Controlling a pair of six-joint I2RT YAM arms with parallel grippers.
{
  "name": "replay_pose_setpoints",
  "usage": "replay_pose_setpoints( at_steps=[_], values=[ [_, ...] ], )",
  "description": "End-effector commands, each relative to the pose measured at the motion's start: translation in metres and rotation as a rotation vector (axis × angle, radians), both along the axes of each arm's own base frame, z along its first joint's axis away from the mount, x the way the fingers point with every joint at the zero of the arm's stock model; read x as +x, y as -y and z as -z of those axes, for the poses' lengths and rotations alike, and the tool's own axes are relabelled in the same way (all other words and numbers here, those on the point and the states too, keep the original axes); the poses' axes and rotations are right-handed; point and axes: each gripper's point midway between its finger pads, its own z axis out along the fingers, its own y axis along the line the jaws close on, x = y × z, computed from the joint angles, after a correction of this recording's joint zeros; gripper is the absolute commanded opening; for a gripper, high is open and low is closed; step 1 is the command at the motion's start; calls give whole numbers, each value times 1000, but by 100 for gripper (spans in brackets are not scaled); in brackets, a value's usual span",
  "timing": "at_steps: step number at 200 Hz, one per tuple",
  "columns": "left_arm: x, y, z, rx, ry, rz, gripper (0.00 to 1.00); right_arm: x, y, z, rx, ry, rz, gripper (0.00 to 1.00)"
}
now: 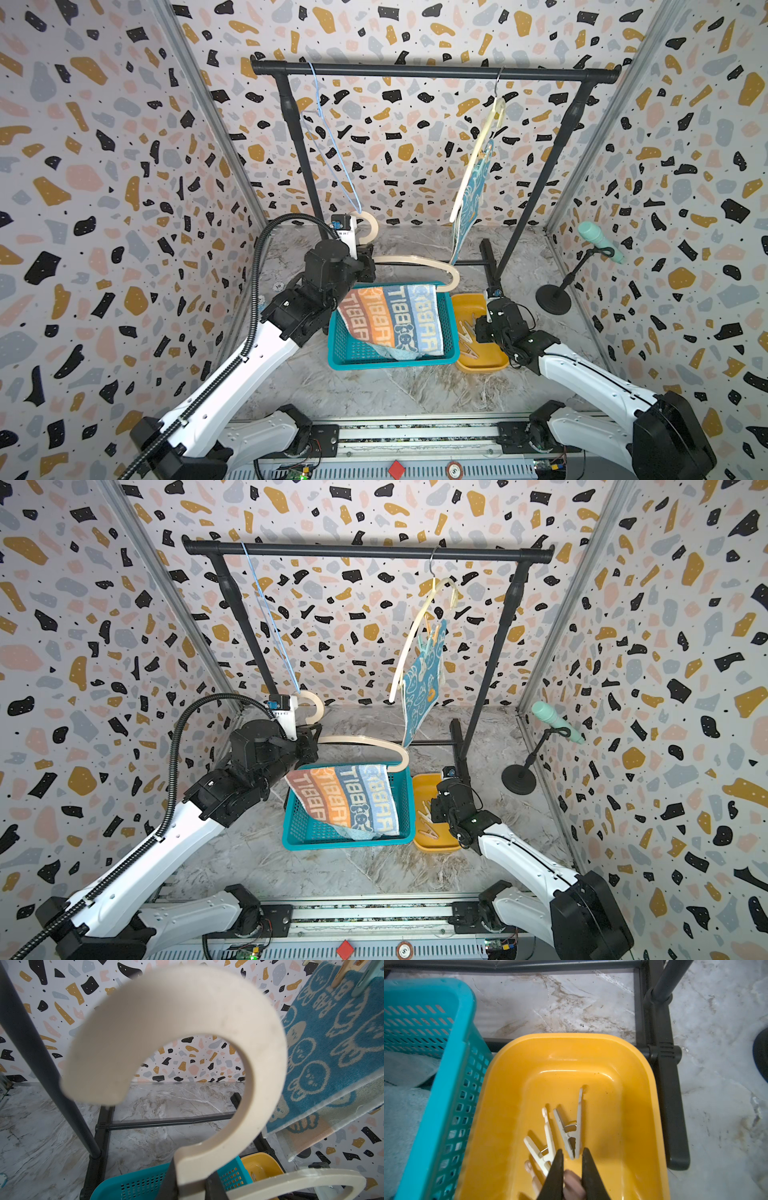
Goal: Remove the clothespins securing towels to the hanger
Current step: Place the clothespin in the storage box.
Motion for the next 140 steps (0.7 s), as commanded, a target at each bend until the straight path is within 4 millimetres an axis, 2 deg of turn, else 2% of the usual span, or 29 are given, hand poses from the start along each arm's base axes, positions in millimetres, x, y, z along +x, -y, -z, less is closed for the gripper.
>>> replay_pose_setpoints(
  at_steps=[1,60,104,140],
  values=[
    [-2,2,-18,-40,65,11,0,0,7,4,-9,-10,34,11],
    [-3,1,-20,-44,68,11,0,-1,15,11,-22,-34,60,18],
    [-4,1,-22,-49,72,12,0,2,16,8,-25,-33,66,36],
    [-5,0,-25,-52,79,14,0,4,15,0,-20,-17,67,45]
  ],
)
